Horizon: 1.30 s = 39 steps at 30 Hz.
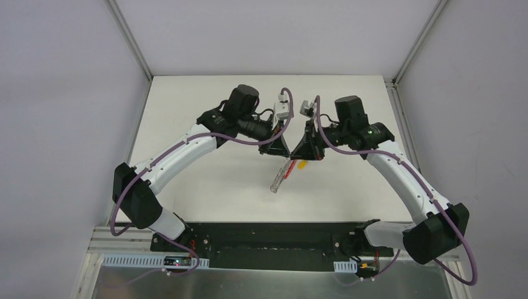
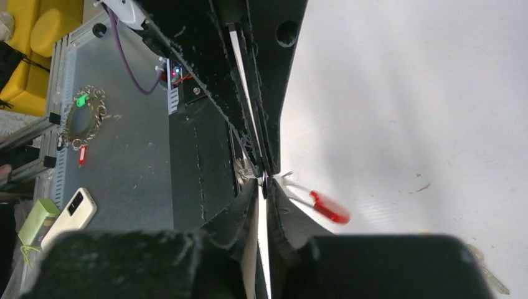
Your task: Put the keys on the keyring
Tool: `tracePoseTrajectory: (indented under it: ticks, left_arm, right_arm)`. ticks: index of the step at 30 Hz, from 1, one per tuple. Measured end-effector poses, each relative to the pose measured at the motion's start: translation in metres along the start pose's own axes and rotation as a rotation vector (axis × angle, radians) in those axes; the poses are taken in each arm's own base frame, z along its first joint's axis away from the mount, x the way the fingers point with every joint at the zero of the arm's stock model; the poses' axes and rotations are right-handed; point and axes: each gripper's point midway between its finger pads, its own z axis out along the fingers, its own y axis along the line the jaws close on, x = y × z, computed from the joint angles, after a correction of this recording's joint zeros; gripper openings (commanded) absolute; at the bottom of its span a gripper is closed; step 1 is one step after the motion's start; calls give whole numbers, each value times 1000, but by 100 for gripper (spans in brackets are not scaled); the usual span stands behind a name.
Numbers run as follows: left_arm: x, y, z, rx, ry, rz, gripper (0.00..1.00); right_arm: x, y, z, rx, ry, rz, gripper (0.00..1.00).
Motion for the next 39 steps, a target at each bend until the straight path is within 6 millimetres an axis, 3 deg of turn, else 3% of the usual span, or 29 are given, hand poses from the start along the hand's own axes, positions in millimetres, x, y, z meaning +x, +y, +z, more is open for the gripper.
tracePoseTrajectory:
  ticks: [4,6,13,19,24,34,39]
  left_arm:
    - [-5,7,-4,-35,-70,-100,0]
    - [-8,11,-5,-43,-115,-154,0]
    - [-23,14,0,4,-260,-297,0]
    - [-41,7,-2,59,-340,-337,0]
    - [-53,1,-5,88,-383,-321,0]
    - [-46,2,-3,90,-375,-330,0]
    - [-44,1,-3,99,-366,-318,0]
  right_arm:
    - [-9,-5,-9,13,-62,22,44]
    - [-13,-9,-18,30,-109,38,51]
    - [-26,-7,-32,7,-208,65,52]
    - [-32,-3,-32,-21,-229,61,46]
    - [-31,-2,-32,-34,-230,75,32]
    - [-34,1,-34,-55,-241,67,23]
    - [-33,0,-34,-54,-242,69,10]
